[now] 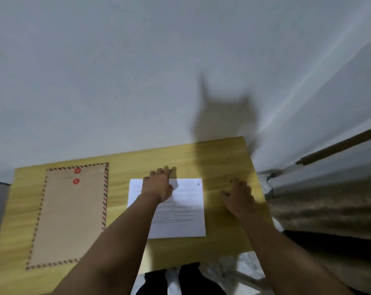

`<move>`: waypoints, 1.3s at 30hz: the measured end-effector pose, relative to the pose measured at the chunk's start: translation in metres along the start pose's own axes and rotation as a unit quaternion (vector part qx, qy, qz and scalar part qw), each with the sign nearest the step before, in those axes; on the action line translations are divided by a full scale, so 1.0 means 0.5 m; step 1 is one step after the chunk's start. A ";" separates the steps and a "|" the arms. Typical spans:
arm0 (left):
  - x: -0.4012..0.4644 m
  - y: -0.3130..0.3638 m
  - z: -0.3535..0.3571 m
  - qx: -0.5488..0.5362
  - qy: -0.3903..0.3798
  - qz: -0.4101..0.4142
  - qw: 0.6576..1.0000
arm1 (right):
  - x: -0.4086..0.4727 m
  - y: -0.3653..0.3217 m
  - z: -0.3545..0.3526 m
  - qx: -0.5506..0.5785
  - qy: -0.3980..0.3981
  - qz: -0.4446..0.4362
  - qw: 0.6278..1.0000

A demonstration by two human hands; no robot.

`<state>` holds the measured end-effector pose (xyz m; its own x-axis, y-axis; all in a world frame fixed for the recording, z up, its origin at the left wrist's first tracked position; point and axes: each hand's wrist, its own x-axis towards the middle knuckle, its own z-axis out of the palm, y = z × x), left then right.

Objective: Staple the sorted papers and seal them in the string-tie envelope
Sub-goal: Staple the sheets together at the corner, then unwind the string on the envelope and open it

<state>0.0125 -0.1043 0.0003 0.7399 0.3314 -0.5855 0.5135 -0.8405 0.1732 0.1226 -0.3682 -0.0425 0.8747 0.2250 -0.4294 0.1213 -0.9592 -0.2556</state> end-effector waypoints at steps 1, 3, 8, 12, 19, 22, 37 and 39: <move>-0.021 -0.018 -0.005 -0.001 0.007 -0.007 1.000 | -0.001 -0.021 -0.004 -0.003 -0.001 -0.019 1.000; -0.061 -0.067 -0.013 -0.003 0.022 -0.026 0.999 | -0.004 -0.073 -0.006 -0.006 -0.005 -0.054 0.998; -0.154 -0.248 -0.023 -0.033 0.041 -0.111 0.992 | -0.033 -0.249 0.013 0.001 -0.004 -0.154 0.988; -0.213 -0.419 -0.019 -0.052 0.042 -0.168 0.984 | -0.068 -0.418 0.058 -0.021 -0.030 -0.224 0.974; -0.211 -0.689 0.025 -0.084 0.039 -0.178 0.980 | -0.114 -0.696 0.205 -0.020 -0.110 -0.275 0.955; -0.165 -0.771 0.053 -0.084 0.069 -0.142 0.984 | -0.122 -0.797 0.287 -0.009 -0.126 -0.287 0.950; -0.029 -0.917 0.187 -0.051 0.189 -0.009 0.981 | -0.138 -0.937 0.498 -0.073 -0.065 -0.302 0.948; -0.034 -0.919 0.193 -0.046 0.183 -0.010 0.982 | -0.141 -0.951 0.500 -0.074 -0.092 -0.288 0.950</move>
<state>-0.2781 0.2351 -0.1456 0.8274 0.4930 -0.2689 0.5538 -0.7958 0.2450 -0.1142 0.1148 -0.1075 0.5472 0.7334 -0.4033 0.6318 -0.6780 -0.3756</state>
